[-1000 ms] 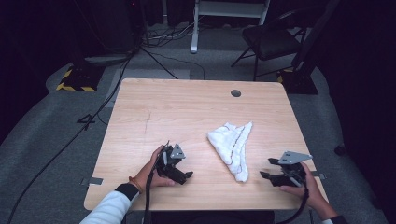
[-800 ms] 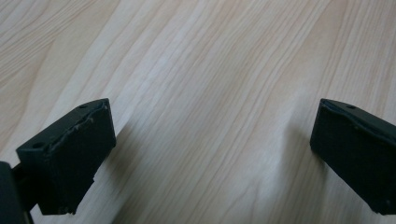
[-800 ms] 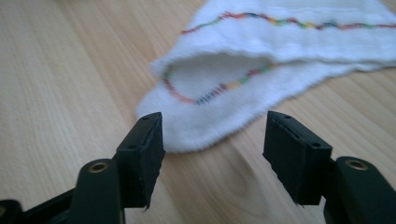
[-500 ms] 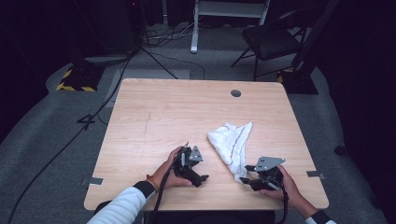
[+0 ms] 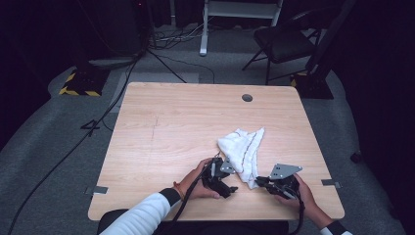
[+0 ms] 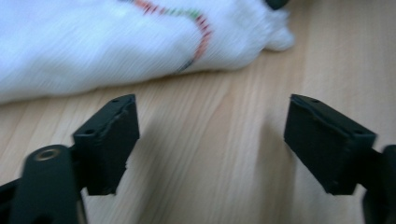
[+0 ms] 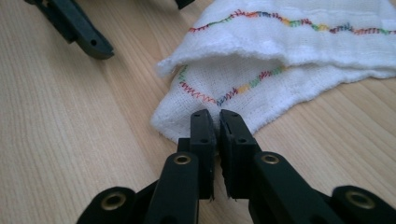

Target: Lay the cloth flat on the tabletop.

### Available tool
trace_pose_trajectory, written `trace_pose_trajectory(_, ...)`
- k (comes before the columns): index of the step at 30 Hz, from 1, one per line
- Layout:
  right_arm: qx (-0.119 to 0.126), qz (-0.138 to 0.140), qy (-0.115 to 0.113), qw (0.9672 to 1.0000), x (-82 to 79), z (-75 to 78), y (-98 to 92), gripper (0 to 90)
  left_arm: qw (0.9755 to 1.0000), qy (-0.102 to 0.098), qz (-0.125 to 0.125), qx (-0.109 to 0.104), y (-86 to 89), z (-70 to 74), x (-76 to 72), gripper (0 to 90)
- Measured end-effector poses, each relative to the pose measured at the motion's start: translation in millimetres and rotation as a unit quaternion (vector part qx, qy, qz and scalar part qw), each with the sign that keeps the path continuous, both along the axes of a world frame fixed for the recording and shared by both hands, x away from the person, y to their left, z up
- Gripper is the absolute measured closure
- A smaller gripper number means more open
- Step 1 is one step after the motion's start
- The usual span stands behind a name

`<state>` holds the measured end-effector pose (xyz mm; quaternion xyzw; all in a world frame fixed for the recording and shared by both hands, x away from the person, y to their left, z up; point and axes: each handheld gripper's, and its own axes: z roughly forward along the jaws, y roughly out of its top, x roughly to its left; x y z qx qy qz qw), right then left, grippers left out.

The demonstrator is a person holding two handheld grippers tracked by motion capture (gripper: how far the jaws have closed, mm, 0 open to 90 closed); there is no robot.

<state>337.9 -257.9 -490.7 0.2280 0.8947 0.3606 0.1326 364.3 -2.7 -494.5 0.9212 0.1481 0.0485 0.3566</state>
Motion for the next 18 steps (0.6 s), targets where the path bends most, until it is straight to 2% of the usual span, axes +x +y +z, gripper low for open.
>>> trace_pose_trajectory(2, 0.003, -0.003, -0.004, 1.0, 0.1, 1.6, -1.9, 86.2, 0.9997, -0.005, -0.01, -0.021, -7.3, 7.9, -3.2, 22.1)
trace_pose_trajectory(3, 0.003, -0.003, -0.004, 1.0, 0.1, 1.6, -1.9, 86.2, 0.9997, -0.005, -0.01, -0.021, -7.3, 7.9, -3.2, 23.6)
trace_pose_trajectory(5, 0.004, -0.001, -0.004, 1.0, 0.1, 2.1, -2.3, 86.7, 0.9992, -0.007, -0.014, -0.037, -13.1, 12.4, -4.2, 24.8)
trace_pose_trajectory(8, 0.002, 0.001, -0.005, 1.0, 0.0, 2.0, -1.9, 86.9, 0.9985, -0.007, -0.026, -0.047, -23.7, 14.2, -4.4, 28.4)
trace_pose_trajectory(10, 0.002, 0.004, -0.006, 1.0, -0.3, 2.5, -2.1, 87.0, 0.9984, -0.006, -0.033, -0.045, -27.0, 13.7, -4.2, 32.8)
trace_pose_trajectory(11, 0.002, 0.005, -0.006, 1.0, -0.5, 2.5, -2.1, 87.0, 0.9988, -0.013, -0.031, -0.035, -32.6, 11.3, -3.3, 33.1)
trace_pose_trajectory(14, -0.001, 0.006, -0.006, 1.0, -0.5, 2.3, -2.2, 87.0, 0.999, -0.014, -0.03, -0.03, -35.9, 8.2, -0.5, 40.2)
trace_pose_trajectory(15, -0.001, 0.005, -0.005, 1.0, -0.3, 2.3, -3.0, 87.0, 0.9991, -0.014, -0.027, -0.03, -36.1, 7.1, 1.2, 46.1)
trace_pose_trajectory(16, -0.001, 0.005, -0.005, 1.0, -0.3, 2.3, -3.0, 87.0, 0.9992, -0.016, -0.022, -0.029, -35.8, 6.4, 3.2, 46.1)
trace_pose_trajectory(18, 0.001, 0.004, -0.004, 1.0, -0.2, 2.7, -4.2, 87.0, 0.9991, -0.015, -0.023, -0.032, -33.0, 6.4, 7.4, 61.1)
